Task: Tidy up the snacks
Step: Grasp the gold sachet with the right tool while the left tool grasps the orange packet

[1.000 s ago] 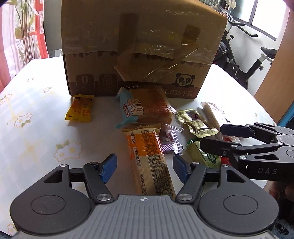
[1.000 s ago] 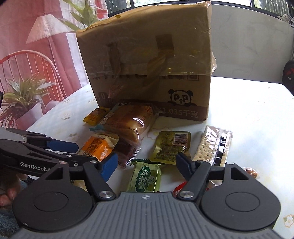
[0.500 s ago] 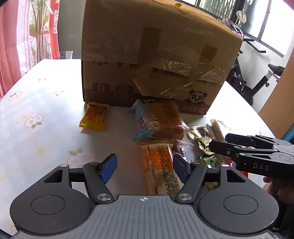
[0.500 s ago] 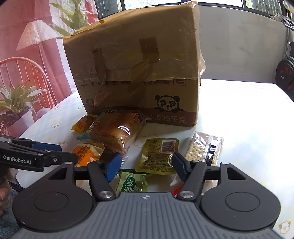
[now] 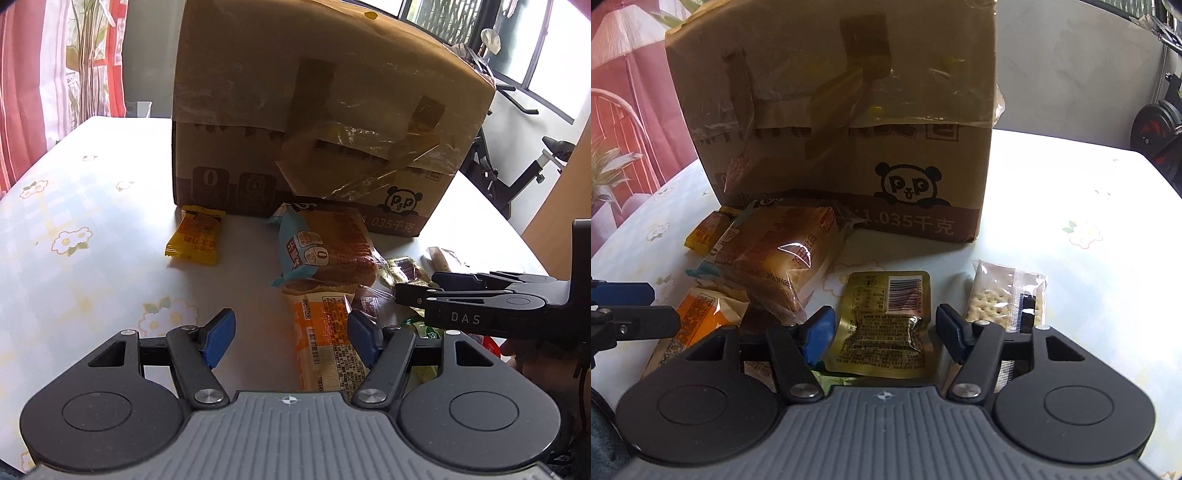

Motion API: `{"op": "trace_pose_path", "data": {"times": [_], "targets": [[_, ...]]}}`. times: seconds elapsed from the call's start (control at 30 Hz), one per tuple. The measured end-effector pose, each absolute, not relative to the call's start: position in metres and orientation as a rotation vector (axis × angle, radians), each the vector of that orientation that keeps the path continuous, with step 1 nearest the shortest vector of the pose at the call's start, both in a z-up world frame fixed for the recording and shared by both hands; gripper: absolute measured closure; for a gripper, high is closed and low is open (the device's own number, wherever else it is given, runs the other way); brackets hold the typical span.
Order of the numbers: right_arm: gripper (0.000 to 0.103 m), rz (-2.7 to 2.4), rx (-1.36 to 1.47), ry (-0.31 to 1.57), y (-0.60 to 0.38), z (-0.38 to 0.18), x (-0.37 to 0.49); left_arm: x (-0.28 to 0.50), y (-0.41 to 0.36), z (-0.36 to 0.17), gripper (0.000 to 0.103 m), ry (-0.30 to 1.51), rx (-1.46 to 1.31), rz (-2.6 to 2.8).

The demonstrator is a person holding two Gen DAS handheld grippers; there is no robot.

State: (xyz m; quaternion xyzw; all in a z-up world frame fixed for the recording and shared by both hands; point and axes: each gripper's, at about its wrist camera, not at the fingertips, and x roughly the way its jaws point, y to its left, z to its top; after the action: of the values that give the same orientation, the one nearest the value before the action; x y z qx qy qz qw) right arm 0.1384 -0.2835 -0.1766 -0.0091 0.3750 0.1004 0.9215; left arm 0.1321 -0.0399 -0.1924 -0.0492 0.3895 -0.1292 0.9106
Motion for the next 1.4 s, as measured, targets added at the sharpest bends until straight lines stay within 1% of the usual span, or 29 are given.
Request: {"op": "trace_pose_path", "data": {"times": [0.1,0.27,0.33,0.4,0.43,0.47,0.6,0.67,0.83,0.93,1.03,1.27,1.37,1.4], "targets": [[0.039,0.192,-0.047,0.769,-0.278,-0.178,0.138,0.133,-0.039,-0.195,0.034,0.81,-0.108,-0.265],[0.033,0.18,-0.089,0.762,-0.27,-0.18,0.138,0.134,-0.039,-0.197,0.034,0.815,-0.11,-0.266],[0.033,0.182,-0.099,0.753,-0.268,-0.182,0.137,0.134,-0.038,-0.197,0.034,0.814,-0.112,-0.262],[0.036,0.178,-0.1,0.747,-0.269,-0.182,0.136,0.133,-0.037,-0.196,0.034,0.81,-0.114,-0.256],[0.042,0.171,-0.098,0.743,-0.27,-0.182,0.135,0.133,-0.037,-0.196,0.034,0.808,-0.116,-0.253],[0.045,0.168,-0.084,0.738,-0.272,-0.181,0.133,0.133,-0.036,-0.196,0.034,0.806,-0.117,-0.25],[0.048,0.185,-0.024,0.72,-0.282,-0.179,0.128,0.135,-0.032,-0.195,0.034,0.799,-0.126,-0.237],[0.053,0.191,-0.003,0.701,-0.286,-0.176,0.125,0.139,-0.026,-0.193,0.034,0.797,-0.136,-0.221],[0.053,0.202,0.026,0.67,-0.292,-0.17,0.119,0.16,0.004,-0.183,0.034,0.782,-0.192,-0.136],[0.053,0.208,0.035,0.659,-0.292,-0.169,0.118,0.181,0.015,-0.18,0.034,0.778,-0.168,-0.105],[0.053,0.209,0.046,0.65,-0.294,-0.168,0.118,0.202,0.013,-0.186,0.034,0.75,-0.078,-0.093],[0.053,0.223,0.07,0.648,-0.297,-0.167,0.117,0.237,-0.009,-0.204,0.034,0.766,0.053,-0.101],[0.053,0.228,0.074,0.647,-0.297,-0.167,0.117,0.246,-0.014,-0.21,0.034,0.79,0.053,-0.092],[0.053,0.228,0.076,0.647,-0.298,-0.167,0.117,0.248,-0.015,-0.211,0.036,0.798,0.048,-0.091]]}}
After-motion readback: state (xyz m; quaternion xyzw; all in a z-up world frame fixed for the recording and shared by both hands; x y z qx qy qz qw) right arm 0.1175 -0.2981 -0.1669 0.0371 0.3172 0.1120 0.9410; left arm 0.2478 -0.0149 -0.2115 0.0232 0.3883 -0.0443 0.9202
